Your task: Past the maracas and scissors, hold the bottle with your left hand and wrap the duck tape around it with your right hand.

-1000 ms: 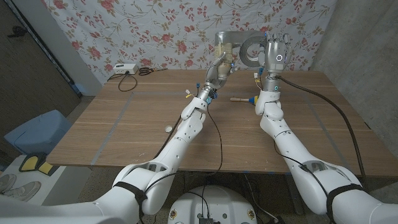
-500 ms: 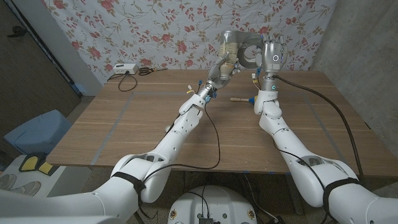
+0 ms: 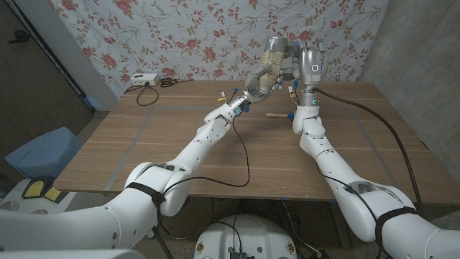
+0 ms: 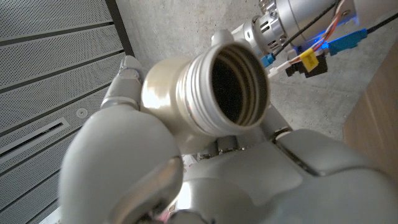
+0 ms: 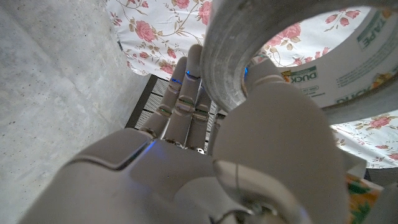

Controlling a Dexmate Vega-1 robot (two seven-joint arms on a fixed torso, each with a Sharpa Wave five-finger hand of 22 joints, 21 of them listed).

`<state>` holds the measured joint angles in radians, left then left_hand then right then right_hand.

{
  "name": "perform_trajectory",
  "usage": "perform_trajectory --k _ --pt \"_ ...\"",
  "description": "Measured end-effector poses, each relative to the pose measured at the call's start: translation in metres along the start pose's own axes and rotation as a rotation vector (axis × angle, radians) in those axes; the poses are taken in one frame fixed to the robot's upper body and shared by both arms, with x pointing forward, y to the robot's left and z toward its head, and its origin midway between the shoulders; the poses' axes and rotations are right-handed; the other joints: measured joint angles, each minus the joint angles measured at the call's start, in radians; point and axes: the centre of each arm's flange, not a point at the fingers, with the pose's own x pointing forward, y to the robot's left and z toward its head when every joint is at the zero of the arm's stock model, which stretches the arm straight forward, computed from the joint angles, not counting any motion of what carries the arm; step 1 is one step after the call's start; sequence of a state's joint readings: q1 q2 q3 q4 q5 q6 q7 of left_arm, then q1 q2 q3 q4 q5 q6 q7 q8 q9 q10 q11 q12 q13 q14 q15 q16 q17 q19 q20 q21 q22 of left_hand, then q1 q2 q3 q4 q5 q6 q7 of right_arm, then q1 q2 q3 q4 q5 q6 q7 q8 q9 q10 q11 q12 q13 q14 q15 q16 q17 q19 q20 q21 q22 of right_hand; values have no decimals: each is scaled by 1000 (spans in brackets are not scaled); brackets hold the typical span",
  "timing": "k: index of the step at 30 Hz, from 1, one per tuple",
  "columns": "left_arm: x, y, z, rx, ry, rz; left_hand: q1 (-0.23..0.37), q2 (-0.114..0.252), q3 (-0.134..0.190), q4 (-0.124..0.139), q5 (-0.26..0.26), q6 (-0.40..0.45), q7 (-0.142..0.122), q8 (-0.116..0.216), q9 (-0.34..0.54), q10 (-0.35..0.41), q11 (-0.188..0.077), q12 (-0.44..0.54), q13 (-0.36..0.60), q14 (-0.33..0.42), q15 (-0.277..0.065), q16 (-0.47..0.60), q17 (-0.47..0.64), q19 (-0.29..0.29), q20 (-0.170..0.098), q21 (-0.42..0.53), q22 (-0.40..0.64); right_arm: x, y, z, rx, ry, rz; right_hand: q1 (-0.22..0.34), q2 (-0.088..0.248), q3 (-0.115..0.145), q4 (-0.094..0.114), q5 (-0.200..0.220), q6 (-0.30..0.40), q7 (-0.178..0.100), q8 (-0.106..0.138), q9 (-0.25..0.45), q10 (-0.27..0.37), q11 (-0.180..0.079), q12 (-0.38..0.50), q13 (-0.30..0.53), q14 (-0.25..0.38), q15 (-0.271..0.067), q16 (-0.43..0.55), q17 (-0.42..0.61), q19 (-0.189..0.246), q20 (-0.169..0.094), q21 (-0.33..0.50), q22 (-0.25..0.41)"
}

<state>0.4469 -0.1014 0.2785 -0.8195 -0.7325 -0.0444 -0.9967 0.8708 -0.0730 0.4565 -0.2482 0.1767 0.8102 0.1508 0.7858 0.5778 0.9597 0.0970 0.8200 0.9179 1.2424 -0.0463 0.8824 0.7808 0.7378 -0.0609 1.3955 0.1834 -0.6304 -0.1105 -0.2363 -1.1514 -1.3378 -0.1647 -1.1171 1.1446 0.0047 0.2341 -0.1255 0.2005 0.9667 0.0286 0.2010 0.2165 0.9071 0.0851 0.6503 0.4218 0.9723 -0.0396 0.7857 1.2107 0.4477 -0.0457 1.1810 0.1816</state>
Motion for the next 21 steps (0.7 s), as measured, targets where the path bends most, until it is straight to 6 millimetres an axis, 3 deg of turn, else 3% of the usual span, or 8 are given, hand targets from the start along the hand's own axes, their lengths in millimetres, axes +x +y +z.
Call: perform_trajectory --k 8,9,21 --pt "5 -5 -3 -27 64 -121 -1 1 0 0 -1 2 2 0 0 0 0 0 0 1 1 13 -1 5 -5 15 1 -1 -3 1 0 -13 -6 0 0 0 0 3 0 0 0 -5 14 1 -4 0 0 0 -6 -1 -4 4 0 0" --pt "8 -1 -4 -46 75 -117 -1 1 17 -3 -7 2 2 0 1 0 0 0 0 2 2 16 -1 5 -5 15 1 -1 -4 0 -3 -11 -7 0 0 0 0 3 0 0 0 -5 15 2 -5 0 0 0 -6 -1 -4 3 0 0" --pt "13 -3 -12 -88 149 -176 -1 1 17 -3 -7 2 2 0 16 -4 -4 0 0 3 3 53 31 16 -5 36 1 -2 -5 -1 -15 -21 -6 0 0 0 0 3 0 0 0 -5 17 1 -3 0 0 0 -9 -1 -7 3 7 -5"
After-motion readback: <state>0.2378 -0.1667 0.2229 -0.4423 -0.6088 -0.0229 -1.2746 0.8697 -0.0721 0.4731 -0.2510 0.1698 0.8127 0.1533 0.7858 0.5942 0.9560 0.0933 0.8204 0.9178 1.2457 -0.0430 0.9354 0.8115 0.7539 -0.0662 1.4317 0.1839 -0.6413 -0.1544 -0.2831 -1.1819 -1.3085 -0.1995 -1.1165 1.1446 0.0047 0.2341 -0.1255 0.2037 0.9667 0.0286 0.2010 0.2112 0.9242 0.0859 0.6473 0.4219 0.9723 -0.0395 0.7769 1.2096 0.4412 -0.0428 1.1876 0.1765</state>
